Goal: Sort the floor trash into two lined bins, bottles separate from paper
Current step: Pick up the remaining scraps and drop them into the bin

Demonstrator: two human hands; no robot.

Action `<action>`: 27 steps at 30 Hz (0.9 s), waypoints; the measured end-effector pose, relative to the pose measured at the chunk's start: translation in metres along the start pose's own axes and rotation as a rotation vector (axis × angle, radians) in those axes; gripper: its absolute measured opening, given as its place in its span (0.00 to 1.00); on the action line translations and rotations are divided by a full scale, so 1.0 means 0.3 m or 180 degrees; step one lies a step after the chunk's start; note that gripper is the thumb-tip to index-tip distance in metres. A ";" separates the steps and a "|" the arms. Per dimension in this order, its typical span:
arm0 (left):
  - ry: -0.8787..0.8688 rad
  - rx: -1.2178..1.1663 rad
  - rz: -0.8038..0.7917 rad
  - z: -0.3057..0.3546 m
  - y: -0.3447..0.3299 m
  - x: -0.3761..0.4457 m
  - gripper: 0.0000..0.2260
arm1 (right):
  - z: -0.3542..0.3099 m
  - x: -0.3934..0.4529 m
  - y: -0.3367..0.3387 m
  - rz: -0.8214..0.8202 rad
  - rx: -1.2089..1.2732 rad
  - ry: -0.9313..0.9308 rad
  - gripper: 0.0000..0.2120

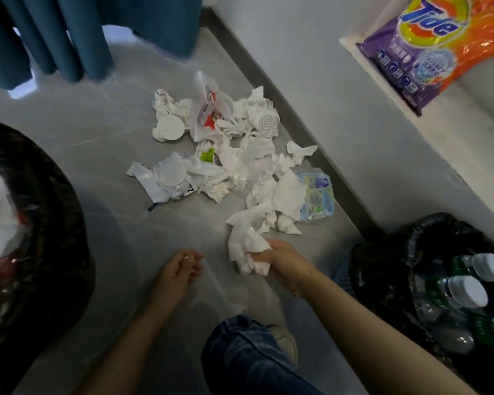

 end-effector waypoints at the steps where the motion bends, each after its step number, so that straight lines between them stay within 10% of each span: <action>1: 0.0079 -0.0220 0.0025 0.003 0.009 0.000 0.09 | -0.011 -0.009 -0.027 -0.0278 0.0380 -0.0020 0.11; 7: 0.0779 -0.1965 -0.0114 -0.039 -0.055 -0.048 0.11 | -0.004 -0.040 -0.114 -0.1202 0.1028 -0.0007 0.23; 13: 0.1231 -0.2666 -0.0413 -0.071 -0.148 -0.070 0.12 | 0.016 -0.013 -0.078 0.0241 -0.1698 0.0631 0.09; 21: 0.1015 -0.2115 -0.0168 -0.080 -0.152 -0.087 0.15 | 0.016 -0.025 -0.147 0.0166 -0.1716 0.0794 0.09; 27: -0.0014 -0.0979 0.1347 -0.022 0.036 -0.047 0.04 | -0.018 -0.037 -0.147 -0.0131 -0.0461 0.0287 0.10</action>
Point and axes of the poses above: each hand's wrist, its own x-axis towards the middle knuckle, its own y-axis out of the back of the hand, z = x × y, the point moved 8 cm from there along x, towards the middle knuckle, and after that the axes turned 5 degrees about y, right-handed, at the moved point
